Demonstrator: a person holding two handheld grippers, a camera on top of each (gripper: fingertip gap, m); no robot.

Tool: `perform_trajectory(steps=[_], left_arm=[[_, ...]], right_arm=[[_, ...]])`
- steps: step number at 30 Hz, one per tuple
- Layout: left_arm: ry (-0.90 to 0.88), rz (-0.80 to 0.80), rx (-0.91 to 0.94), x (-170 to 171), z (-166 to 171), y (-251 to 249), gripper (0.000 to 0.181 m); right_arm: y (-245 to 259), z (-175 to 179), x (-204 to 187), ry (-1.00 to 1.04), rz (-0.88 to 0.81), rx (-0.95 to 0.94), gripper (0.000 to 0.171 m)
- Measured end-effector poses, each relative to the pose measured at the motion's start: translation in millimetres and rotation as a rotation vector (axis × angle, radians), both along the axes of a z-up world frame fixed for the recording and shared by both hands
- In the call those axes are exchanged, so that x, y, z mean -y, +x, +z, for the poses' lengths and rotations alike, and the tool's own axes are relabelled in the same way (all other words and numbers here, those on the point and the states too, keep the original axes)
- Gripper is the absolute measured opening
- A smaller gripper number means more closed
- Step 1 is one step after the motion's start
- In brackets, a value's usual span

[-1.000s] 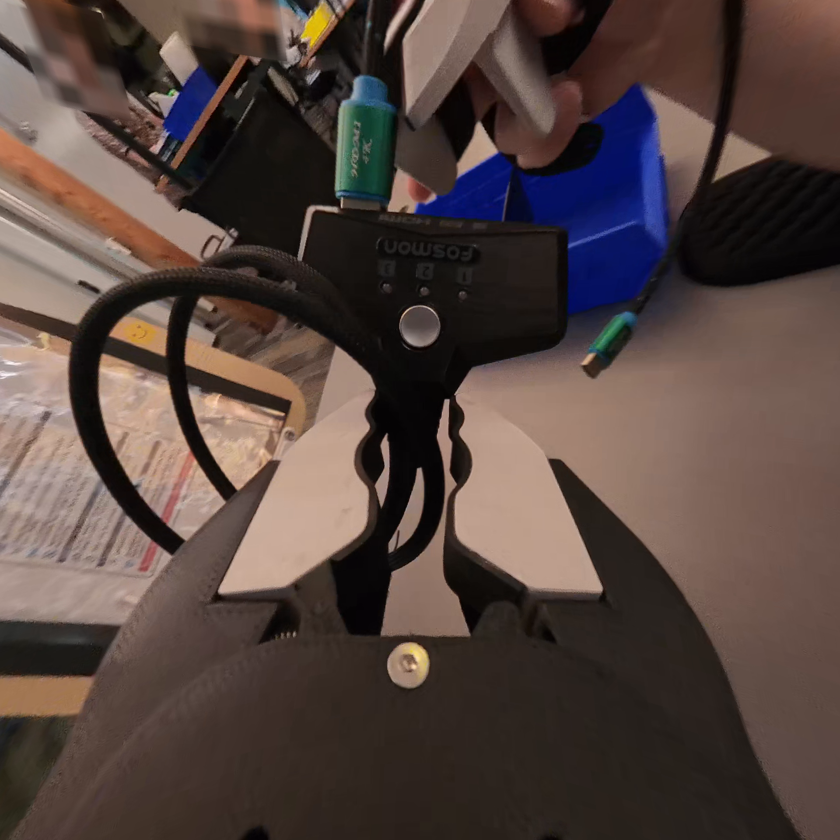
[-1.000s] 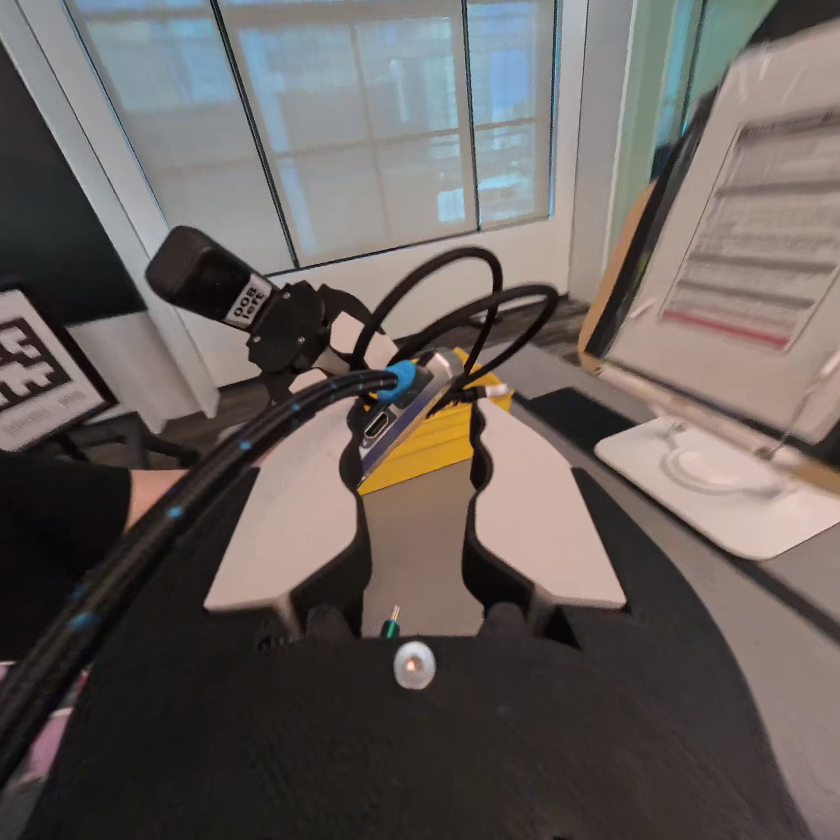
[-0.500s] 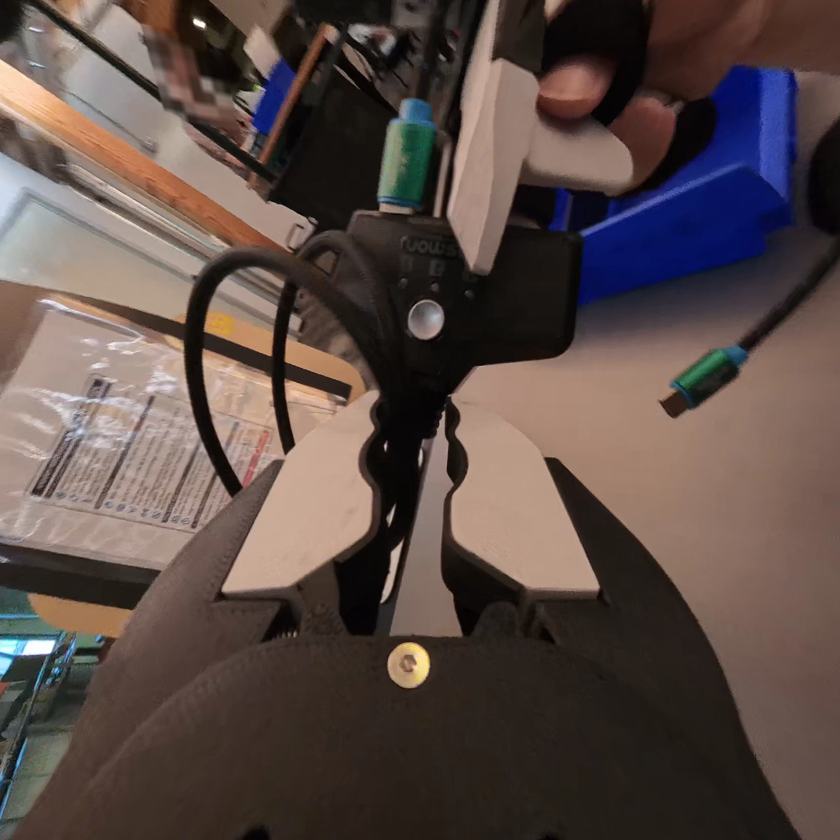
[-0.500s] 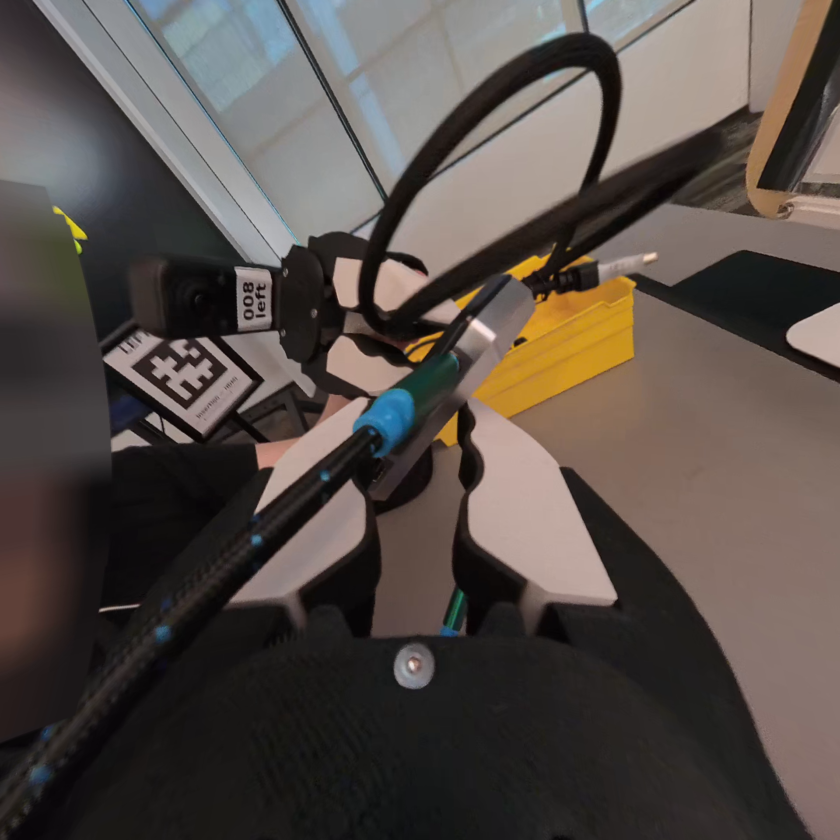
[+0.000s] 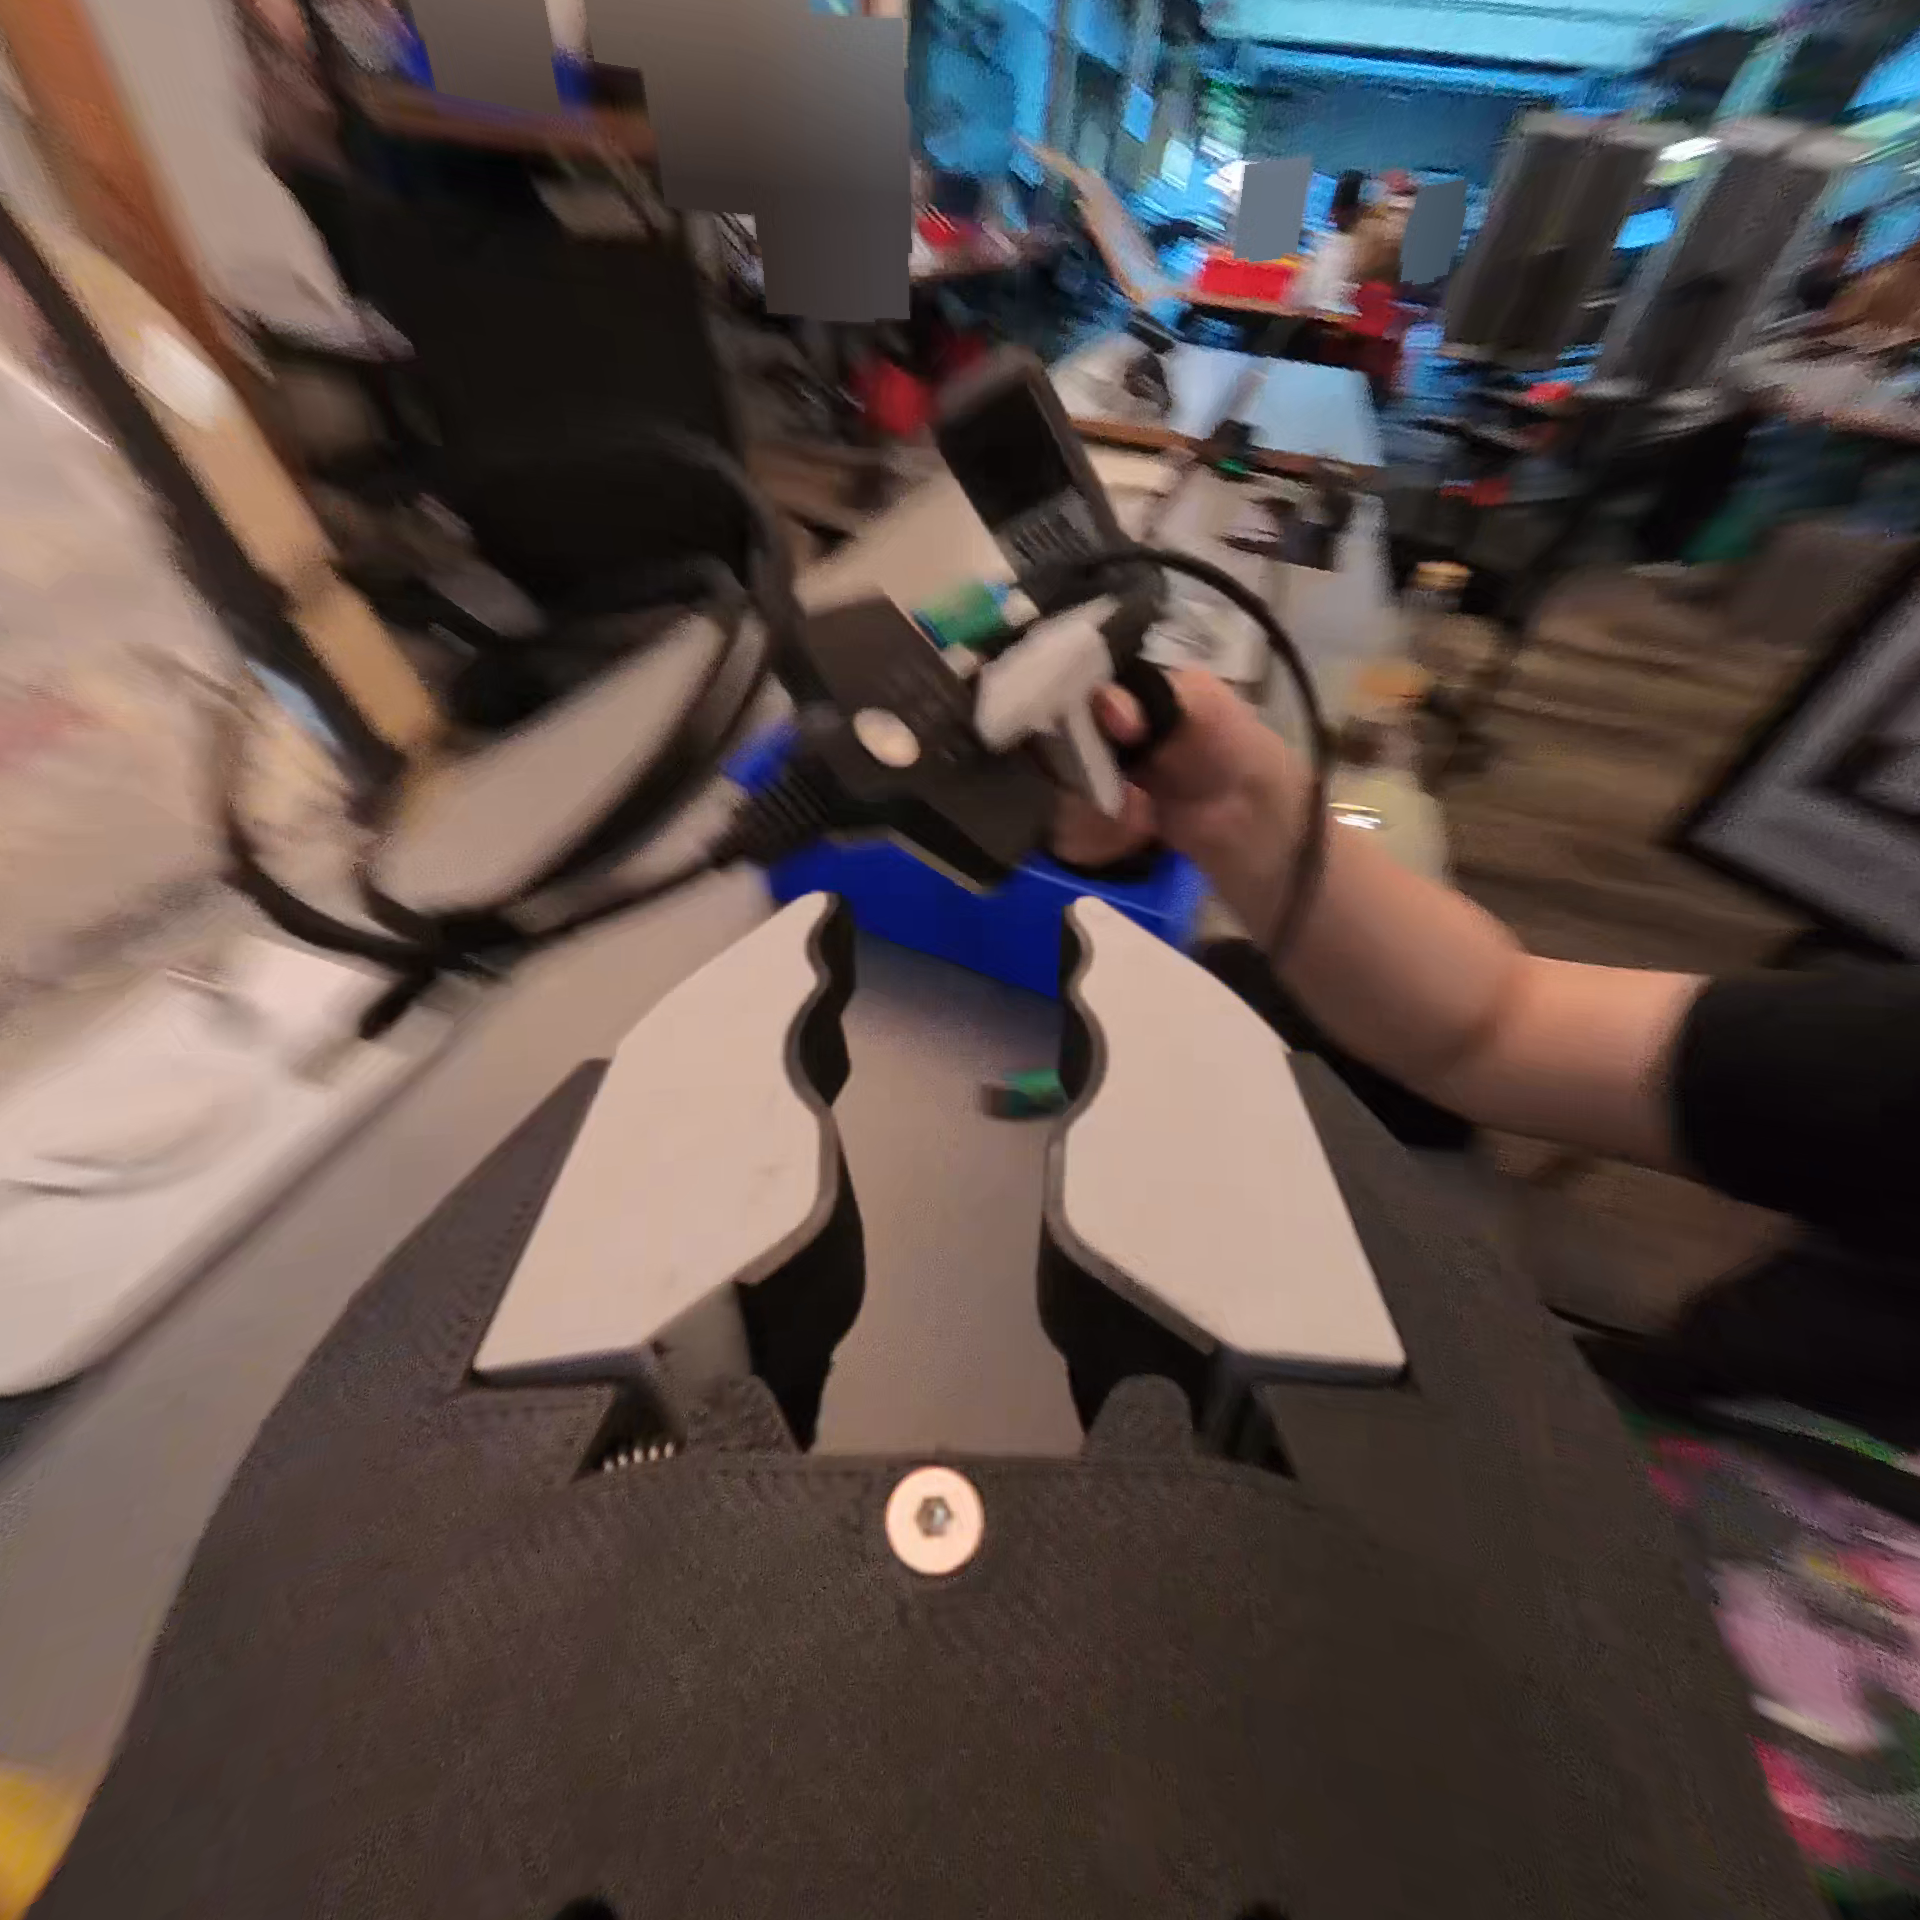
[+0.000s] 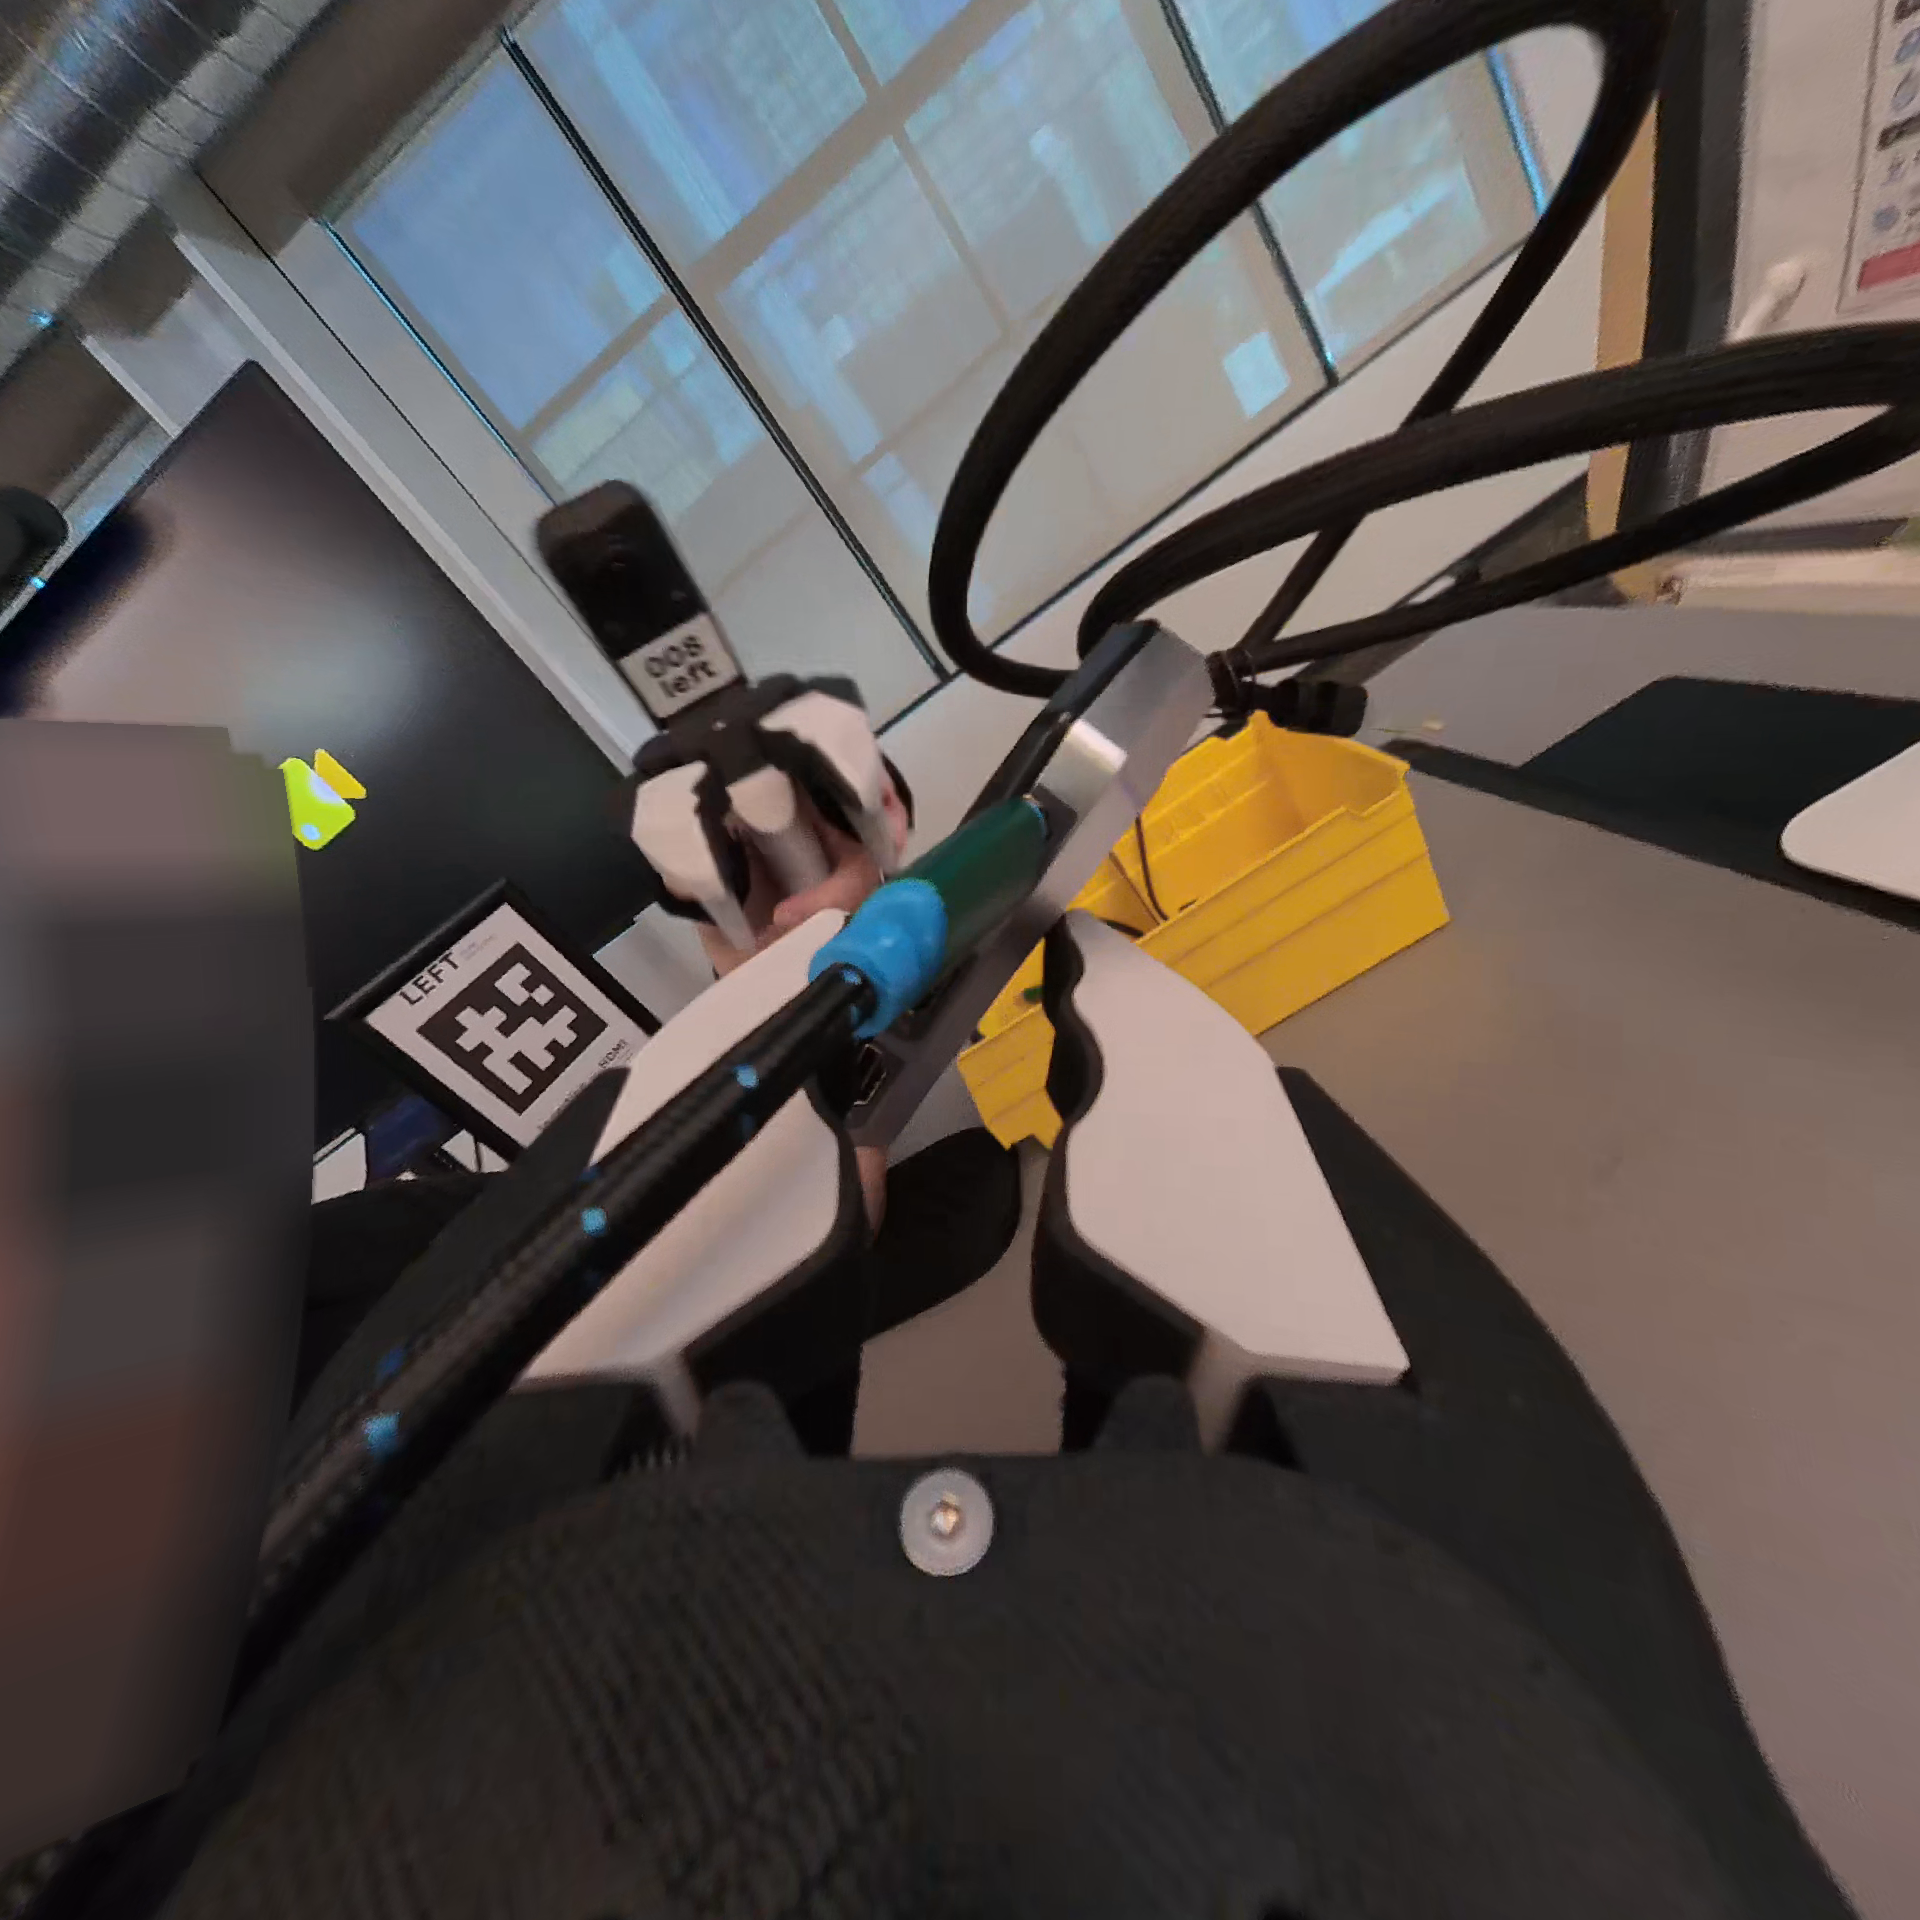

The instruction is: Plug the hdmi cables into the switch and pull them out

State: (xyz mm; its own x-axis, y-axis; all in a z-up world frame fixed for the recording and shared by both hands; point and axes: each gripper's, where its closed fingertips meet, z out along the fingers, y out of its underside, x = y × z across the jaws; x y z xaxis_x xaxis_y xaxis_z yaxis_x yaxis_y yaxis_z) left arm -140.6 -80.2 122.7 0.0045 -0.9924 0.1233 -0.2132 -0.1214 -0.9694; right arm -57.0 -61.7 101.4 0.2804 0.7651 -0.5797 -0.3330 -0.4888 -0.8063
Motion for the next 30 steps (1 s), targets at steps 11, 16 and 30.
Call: perform_trajectory(steps=[11,16,30], left_arm=[[-0.584,-0.17,0.481,-26,4,55,0.066],[-0.494,-0.242,0.39,-4,-2,63,0.064],[-0.6,-0.273,0.448,-7,3,58,0.024]], right_arm=[[-15,29,19,0.188,0.013,-0.038,0.033],[-35,17,19,0.192,0.051,0.017,0.034],[-37,6,15,0.321,-0.033,0.255,0.058]])
